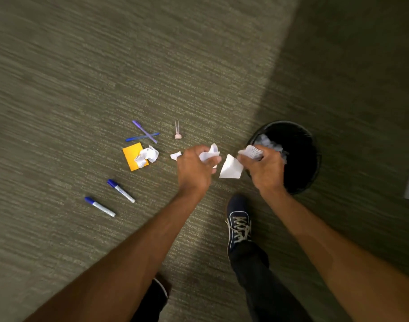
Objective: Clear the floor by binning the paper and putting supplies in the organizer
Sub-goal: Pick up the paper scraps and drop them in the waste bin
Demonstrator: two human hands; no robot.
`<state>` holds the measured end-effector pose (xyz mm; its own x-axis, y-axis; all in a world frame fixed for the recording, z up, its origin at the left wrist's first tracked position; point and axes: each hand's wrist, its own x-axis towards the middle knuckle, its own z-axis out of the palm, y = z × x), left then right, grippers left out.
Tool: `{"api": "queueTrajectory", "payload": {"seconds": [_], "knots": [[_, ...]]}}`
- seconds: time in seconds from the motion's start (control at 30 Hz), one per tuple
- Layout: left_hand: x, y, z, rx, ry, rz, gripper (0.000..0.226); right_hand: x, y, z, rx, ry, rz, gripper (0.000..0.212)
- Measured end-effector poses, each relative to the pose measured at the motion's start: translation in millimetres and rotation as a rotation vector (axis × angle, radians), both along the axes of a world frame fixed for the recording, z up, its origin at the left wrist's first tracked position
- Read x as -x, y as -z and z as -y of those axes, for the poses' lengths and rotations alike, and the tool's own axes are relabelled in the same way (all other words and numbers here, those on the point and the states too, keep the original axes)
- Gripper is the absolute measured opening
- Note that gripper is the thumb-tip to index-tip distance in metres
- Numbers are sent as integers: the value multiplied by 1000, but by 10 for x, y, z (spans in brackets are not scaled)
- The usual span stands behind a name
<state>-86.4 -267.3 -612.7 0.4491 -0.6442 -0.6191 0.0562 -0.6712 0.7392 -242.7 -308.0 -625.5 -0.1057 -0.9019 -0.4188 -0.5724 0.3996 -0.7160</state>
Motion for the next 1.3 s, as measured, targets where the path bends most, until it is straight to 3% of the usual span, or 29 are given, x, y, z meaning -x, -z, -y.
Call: {"api": "queueTrajectory", "payload": {"seconds": [0.13, 0.33, 0.57, 0.63, 0.73, 0.9, 1.0, 1.13, 1.23, 1.3], "knots": [[457, -83, 218, -38, 67, -99, 35, 437, -138, 50, 19, 79, -114, 25], [1045, 176, 489, -102, 152, -108, 36, 957, 45, 180, -10, 189, -115, 25], [1532, 584, 696, -210, 354, 39, 26, 1230, 473, 375, -169, 149, -178, 23], [1599, 657, 733, -267, 282, -40, 21, 1263, 566, 417, -209, 172, -140, 20], [1626, 702, 759, -337, 218, -184, 31, 1303, 651, 457, -301, 253, -24, 20], [1585, 525, 778, -345, 184, -275, 43, 1376, 672, 486, -303, 239, -22, 30], [1513, 326, 752, -299, 129, -310, 44, 1308, 452, 470, -223, 192, -69, 28], [1272, 7, 672, -180, -64, -387, 42, 1043, -32, 343, 48, -9, -81, 25], [964, -82, 472, -93, -153, -301, 32, 735, -309, 180, 153, -134, -7, 22], [706, -25, 264, -71, -95, -51, 20, 502, -371, 49, 72, -218, 75, 20]]}}
